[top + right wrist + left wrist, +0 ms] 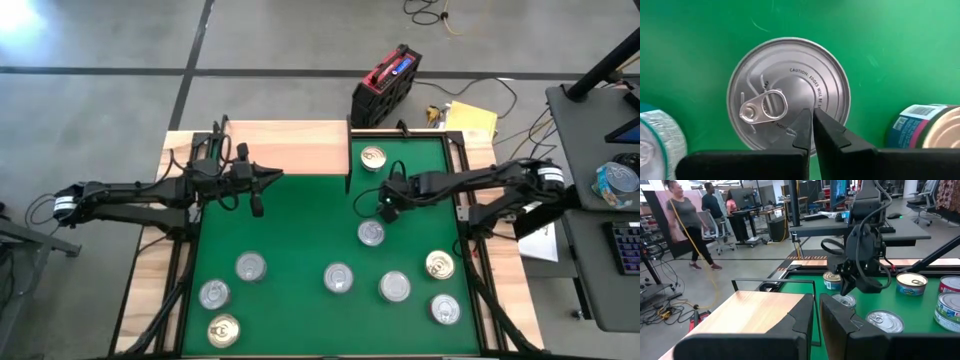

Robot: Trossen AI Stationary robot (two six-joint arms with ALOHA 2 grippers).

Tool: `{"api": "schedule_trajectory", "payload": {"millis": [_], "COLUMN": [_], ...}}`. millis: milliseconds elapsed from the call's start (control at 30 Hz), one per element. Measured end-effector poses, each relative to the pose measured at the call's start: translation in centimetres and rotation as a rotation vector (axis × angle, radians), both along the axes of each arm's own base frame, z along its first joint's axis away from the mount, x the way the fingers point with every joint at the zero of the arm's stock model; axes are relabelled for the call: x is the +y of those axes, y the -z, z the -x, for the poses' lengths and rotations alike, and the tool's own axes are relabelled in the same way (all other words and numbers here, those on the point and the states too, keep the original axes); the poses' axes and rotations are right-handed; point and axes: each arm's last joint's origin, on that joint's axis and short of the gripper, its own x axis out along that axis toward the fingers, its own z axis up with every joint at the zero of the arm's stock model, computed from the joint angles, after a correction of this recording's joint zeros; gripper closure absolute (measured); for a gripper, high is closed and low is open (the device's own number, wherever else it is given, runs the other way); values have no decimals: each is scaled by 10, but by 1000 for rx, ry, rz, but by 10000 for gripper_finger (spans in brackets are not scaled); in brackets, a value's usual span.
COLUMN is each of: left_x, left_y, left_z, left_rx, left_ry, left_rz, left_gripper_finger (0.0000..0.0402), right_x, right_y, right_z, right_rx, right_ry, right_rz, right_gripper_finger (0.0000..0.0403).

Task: Stack canned seafood by type on shelf
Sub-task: Put the top right blue tuna can on the shelf

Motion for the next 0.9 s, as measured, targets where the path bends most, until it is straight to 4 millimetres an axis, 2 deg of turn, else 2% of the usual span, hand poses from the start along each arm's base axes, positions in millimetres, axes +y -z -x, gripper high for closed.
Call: {"api": "schedule_trajectory", "payload": {"millis": [167, 400, 600, 767, 900], "left_x": [0, 0, 0, -2, -3], "left_y": [0, 0, 0, 0, 1], "left_z": [0, 0, 0, -1, -1], "left_rx": [0, -1, 1, 0, 2], "left_ry": [1, 3, 18, 83, 110], "left_rz": [0, 0, 5, 17, 42], "left_gripper_finger": [385, 385, 385, 385, 385], "right_x": [2, 12, 12, 5, 0], "right_y": [9, 8, -12, -31, -26], "right_z": [-10, -23, -20, -6, 8], "right_rx": [-18, -135, -190, -195, -128], "right_ry": [-28, -78, -111, -70, 2], "right_rz": [-5, -33, -28, 32, 13], "right_gripper_finger": [394, 394, 394, 394, 394]}}
